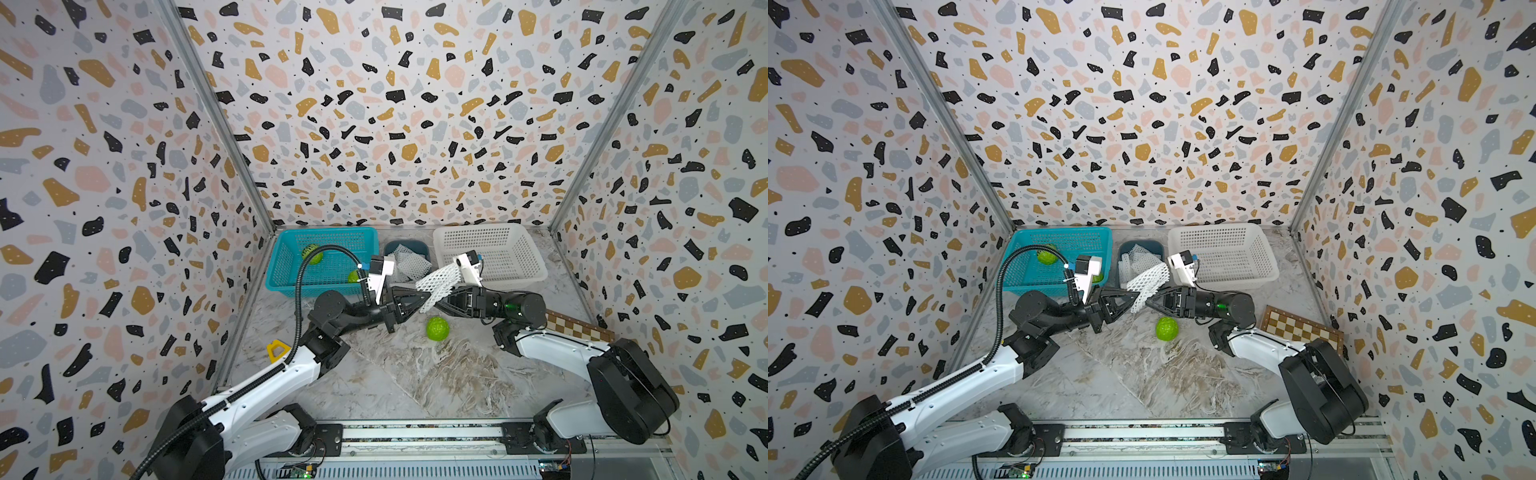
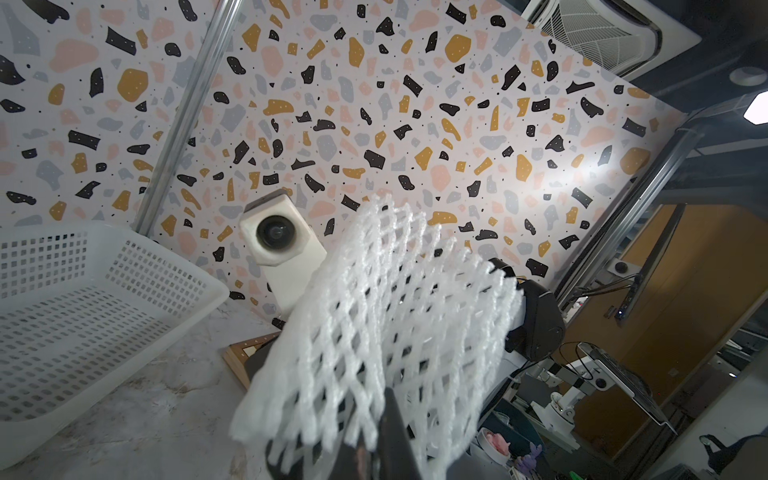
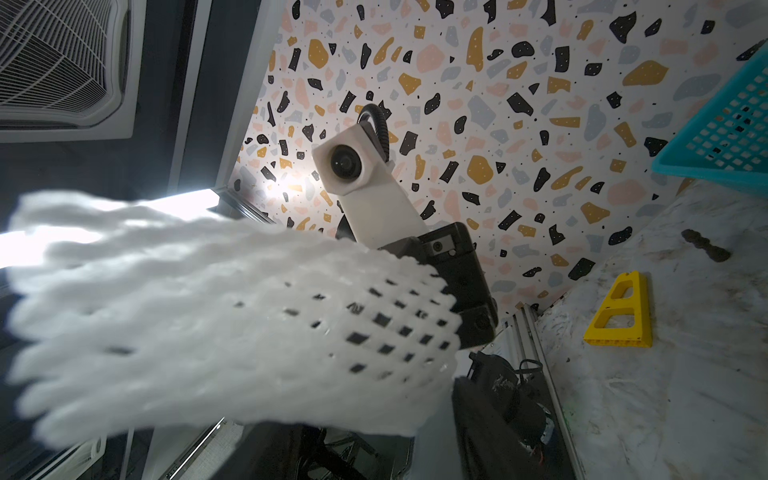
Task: Sleeve custard apples in foam nets
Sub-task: Open the foam net.
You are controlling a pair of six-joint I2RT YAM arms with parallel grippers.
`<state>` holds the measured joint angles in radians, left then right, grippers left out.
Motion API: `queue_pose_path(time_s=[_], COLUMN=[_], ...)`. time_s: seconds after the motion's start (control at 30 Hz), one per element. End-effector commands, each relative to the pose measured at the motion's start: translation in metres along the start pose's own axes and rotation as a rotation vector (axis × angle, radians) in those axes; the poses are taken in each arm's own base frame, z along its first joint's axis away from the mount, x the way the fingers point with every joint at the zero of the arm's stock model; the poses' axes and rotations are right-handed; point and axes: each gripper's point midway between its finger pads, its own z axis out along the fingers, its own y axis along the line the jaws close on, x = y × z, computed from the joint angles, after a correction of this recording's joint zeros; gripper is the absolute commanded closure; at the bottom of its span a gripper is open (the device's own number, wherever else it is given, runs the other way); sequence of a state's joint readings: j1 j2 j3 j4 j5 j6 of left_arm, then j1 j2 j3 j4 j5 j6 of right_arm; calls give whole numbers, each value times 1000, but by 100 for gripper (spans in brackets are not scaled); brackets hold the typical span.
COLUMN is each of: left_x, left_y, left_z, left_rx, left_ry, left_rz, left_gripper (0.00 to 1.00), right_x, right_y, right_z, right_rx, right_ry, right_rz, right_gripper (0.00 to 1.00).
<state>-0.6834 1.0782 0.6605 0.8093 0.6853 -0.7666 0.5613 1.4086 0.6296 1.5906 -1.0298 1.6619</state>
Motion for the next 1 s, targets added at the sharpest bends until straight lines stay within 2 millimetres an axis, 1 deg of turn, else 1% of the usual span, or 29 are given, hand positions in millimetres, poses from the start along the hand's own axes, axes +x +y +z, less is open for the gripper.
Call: queue_pose_path(time_s=[0.0, 0.13, 0.23, 0.4, 0.6, 0.73, 0.97], left_x=[-8, -5, -5, -2, 7, 13, 21], left_y=[-12, -11, -11, -12, -11, -8, -5], left_z=[-2, -5, -7, -14, -19, -20, -21], left_rx=[36, 24, 16, -8, -19, -18, -29], left_ry=[-38, -38, -43, -41, -23, -9, 23], left_rz=[70, 74, 77, 92, 78, 66, 73], left_gripper=[100, 100, 100, 100, 100, 100, 100], right_x=[1, 1, 1, -4, -5, -6, -4], right_y=[71, 76, 75, 74, 80, 78, 82], right_z=[1, 2, 1, -6, -8, -9, -9], right_rx=[-192, -200, -197, -178, -182, -177, -183], right_ry=[4, 8, 6, -16, -23, -29, -18], right_rz=[-299, -312, -308, -317, -331, -319, -328], right_gripper=[43, 47, 48, 49, 49, 48, 51])
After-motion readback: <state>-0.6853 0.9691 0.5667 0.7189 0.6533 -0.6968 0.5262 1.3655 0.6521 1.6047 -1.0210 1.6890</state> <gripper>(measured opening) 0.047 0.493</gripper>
